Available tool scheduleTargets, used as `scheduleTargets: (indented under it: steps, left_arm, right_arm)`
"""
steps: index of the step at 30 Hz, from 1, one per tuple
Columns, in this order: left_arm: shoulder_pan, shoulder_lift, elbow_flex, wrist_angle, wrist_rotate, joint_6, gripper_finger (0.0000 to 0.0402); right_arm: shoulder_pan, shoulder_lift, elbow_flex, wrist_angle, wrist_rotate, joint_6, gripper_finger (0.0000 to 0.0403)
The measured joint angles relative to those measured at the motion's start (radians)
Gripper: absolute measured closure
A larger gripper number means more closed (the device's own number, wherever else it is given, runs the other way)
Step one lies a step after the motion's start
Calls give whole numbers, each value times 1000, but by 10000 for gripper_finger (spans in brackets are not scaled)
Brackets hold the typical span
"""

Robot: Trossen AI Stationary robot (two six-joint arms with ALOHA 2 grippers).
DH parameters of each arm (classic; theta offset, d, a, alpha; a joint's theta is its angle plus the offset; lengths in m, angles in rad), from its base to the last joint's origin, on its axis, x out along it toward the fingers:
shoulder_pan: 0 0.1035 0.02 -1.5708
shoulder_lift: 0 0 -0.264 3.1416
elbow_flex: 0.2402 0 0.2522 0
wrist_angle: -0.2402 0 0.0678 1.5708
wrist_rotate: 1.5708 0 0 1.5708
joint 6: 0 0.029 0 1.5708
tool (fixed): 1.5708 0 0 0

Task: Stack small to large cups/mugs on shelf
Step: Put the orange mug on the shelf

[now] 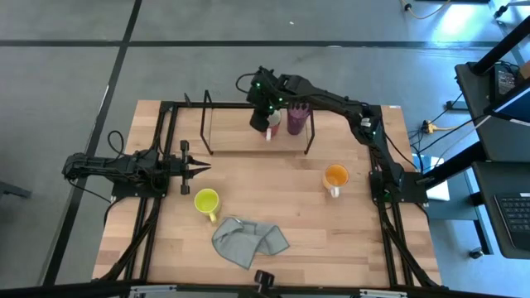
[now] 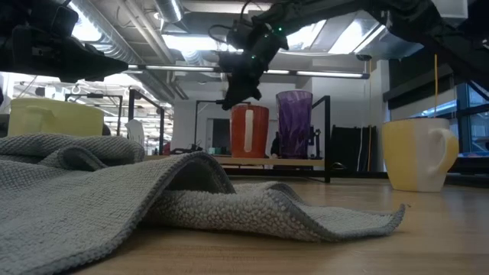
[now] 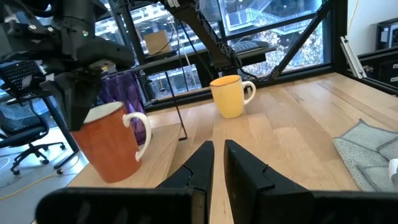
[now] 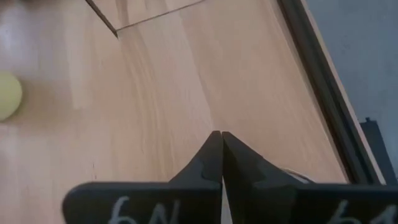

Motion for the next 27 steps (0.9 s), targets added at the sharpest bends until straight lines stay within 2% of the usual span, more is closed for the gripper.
scheduleTargets:
  steps: [7,21,27]
  left_arm:
    - [0,0,0,0,0,0,369]
    - [0,0,0,0,0,0,369]
    - [0,0,0,0,0,0,369]
  right_arm:
    - [10,2,25,70,-6,-28,398]
    - [-8,6,24,12,-2,-75,398]
    - [-9,6,24,-30,32,-104,398]
